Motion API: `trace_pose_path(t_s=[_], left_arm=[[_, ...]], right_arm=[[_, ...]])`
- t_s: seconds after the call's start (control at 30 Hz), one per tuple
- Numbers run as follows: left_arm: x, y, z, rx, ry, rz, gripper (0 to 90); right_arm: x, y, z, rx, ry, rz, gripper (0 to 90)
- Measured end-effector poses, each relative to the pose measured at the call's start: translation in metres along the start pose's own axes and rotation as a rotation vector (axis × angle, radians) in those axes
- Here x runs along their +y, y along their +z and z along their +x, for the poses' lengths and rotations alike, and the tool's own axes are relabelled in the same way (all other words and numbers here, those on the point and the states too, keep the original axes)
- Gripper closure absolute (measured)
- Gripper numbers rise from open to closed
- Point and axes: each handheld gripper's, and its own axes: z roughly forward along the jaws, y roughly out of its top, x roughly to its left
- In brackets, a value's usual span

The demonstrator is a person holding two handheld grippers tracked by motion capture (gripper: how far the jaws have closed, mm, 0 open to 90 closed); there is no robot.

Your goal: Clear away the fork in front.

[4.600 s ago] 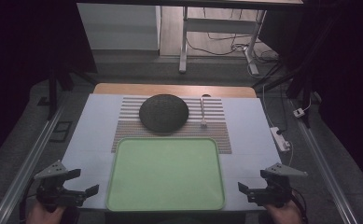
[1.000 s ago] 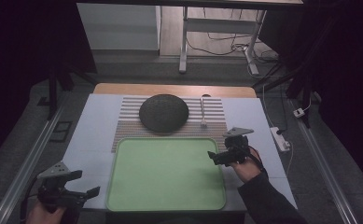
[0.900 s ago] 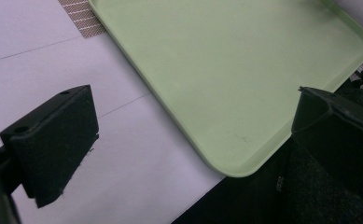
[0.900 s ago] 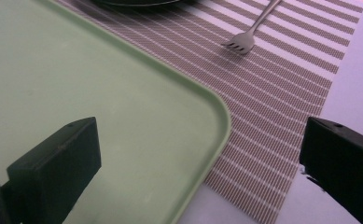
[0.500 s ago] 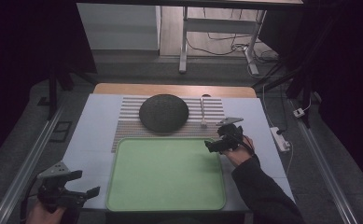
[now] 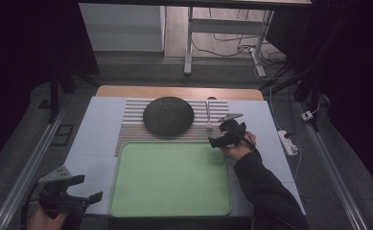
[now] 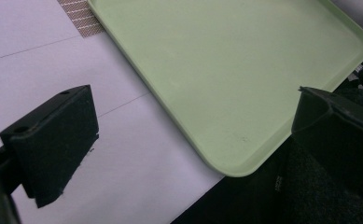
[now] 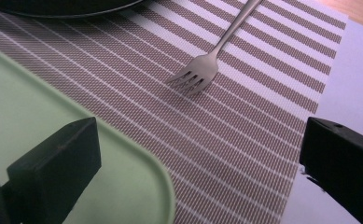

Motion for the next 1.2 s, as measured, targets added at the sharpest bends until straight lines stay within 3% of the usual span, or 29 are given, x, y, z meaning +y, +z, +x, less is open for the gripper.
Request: trace_pose_path(t_s=[0.3,0.6,0.93,1.2], left_arm=[[0.000,0.000,0.000,-0.002,0.007,0.006,0.9],[0.000,0.001,0.000,-0.004,0.008,0.009,0.9],[0.001,0.001,0.000,-0.006,0.007,0.011,0.9],[0.001,0.001,0.000,-0.007,0.008,0.012,0.9]], right_arm=[[0.008,0.018,0.003,-0.053,-0.118,0.029,15.7],[0.018,0.032,0.015,-0.067,-0.245,0.049,48.3],[0.023,0.043,0.021,-0.081,-0.328,0.063,63.5],[0.023,0.044,0.029,-0.139,-0.418,0.065,78.6]])
